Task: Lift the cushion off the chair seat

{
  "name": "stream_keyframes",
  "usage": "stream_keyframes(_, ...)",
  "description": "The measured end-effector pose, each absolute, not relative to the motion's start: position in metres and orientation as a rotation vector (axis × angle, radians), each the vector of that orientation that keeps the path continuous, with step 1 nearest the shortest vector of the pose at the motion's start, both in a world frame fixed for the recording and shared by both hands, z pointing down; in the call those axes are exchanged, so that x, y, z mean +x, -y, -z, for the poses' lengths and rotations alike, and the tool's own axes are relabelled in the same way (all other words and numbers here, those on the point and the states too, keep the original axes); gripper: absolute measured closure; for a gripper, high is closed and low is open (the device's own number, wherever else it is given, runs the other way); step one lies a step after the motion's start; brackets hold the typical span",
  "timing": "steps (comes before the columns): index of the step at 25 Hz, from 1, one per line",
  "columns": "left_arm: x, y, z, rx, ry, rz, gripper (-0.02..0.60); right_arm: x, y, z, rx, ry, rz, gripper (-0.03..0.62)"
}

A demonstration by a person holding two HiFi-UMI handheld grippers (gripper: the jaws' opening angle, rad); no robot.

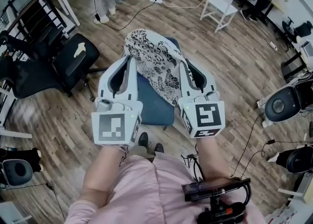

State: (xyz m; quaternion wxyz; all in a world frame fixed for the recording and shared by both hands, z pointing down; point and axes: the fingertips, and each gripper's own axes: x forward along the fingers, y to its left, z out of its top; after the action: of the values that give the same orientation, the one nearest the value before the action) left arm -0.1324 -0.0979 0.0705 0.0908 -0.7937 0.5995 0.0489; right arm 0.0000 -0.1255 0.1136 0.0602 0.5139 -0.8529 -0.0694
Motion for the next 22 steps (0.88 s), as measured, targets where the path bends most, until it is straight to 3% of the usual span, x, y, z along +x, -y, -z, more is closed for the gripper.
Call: stream_keyframes(22,-0.137,0.107,-0.054,-2.358,-1.764,-0.191,0.571,-0.017,0.127,-0.093,1.560,2.601,0.302,0.577)
